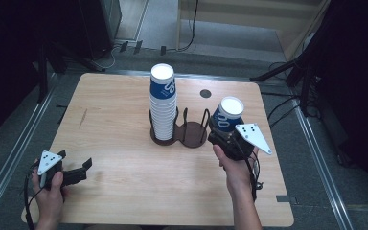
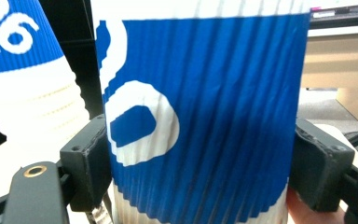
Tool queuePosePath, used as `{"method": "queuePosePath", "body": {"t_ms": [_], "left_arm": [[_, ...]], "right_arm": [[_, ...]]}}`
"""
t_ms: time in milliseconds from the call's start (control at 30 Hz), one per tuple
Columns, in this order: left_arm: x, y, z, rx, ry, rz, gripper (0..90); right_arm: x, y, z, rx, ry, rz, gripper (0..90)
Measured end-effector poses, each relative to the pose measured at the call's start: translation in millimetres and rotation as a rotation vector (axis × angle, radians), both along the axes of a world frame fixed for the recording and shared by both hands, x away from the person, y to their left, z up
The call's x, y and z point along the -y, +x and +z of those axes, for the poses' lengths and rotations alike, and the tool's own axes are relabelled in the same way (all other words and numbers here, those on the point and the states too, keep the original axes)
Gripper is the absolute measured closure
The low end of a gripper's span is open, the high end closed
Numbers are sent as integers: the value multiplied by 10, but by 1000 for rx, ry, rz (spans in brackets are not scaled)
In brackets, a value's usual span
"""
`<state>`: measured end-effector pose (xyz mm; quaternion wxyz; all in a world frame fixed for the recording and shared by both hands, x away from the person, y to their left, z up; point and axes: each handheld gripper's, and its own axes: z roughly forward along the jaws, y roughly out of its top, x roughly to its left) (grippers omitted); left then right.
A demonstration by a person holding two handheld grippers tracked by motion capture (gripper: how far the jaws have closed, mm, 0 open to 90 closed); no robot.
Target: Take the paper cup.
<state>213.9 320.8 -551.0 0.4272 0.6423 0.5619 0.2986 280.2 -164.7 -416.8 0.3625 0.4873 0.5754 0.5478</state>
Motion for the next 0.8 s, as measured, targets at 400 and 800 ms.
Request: {"method": "queuePosePath", "body": {"t_ms": [400, 800], "left_arm": [[34, 5, 1, -15, 41, -1, 1], [40, 6, 14, -25, 44, -35, 1]], "right_arm": [[89, -115, -203, -26, 11, -7, 191], [90, -216, -416, -47, 13, 2, 191]]}}
